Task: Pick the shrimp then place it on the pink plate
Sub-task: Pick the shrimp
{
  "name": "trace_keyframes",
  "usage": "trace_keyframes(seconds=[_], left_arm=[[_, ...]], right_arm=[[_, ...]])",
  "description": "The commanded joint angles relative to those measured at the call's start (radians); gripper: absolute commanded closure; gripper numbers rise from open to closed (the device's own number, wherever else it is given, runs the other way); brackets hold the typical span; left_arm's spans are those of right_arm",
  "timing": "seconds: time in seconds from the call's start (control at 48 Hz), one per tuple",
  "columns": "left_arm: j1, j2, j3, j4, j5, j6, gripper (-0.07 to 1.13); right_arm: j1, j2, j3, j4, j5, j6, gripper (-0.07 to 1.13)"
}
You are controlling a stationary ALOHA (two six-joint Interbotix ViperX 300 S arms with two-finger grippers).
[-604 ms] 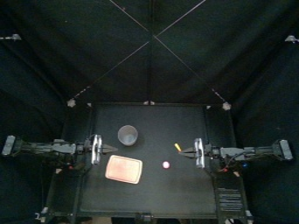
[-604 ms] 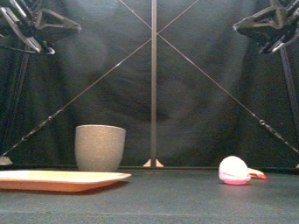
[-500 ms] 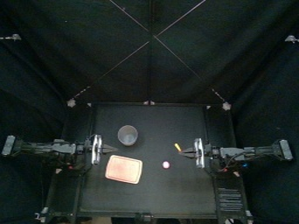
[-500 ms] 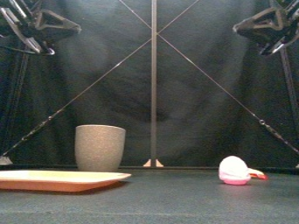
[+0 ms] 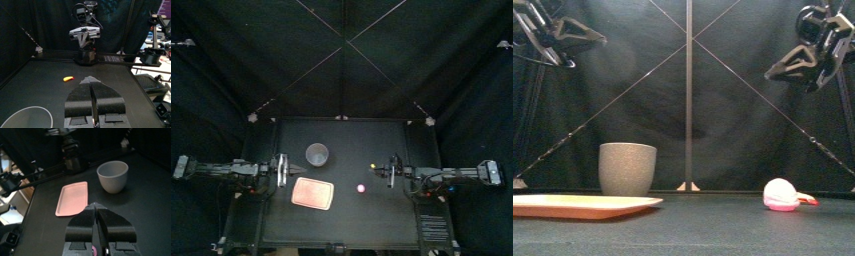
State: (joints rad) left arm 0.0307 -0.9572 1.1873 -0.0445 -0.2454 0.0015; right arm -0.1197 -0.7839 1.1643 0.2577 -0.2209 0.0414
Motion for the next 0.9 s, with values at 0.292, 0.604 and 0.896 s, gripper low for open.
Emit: trace_keyframes(seconds=[0.292, 0.604, 0.896], left_arm=[[0.011, 0.006, -0.014, 0.000, -0.003, 0.002, 1.03], [0.015, 0.006, -0.012, 0.000, -0.003, 0.002, 1.03], [0.017, 0.006, -0.012, 0.000, -0.006, 0.002, 1.03]], right_arm=[[-0.150, 0.025, -0.014, 0.156, 0.192, 0.000, 0.23], [-0.247, 0.103, -0.012, 0.166, 0.376, 0.002, 0.17], [-0.351, 0.167, -0.017, 0.193, 0.523, 0.002, 0.17]])
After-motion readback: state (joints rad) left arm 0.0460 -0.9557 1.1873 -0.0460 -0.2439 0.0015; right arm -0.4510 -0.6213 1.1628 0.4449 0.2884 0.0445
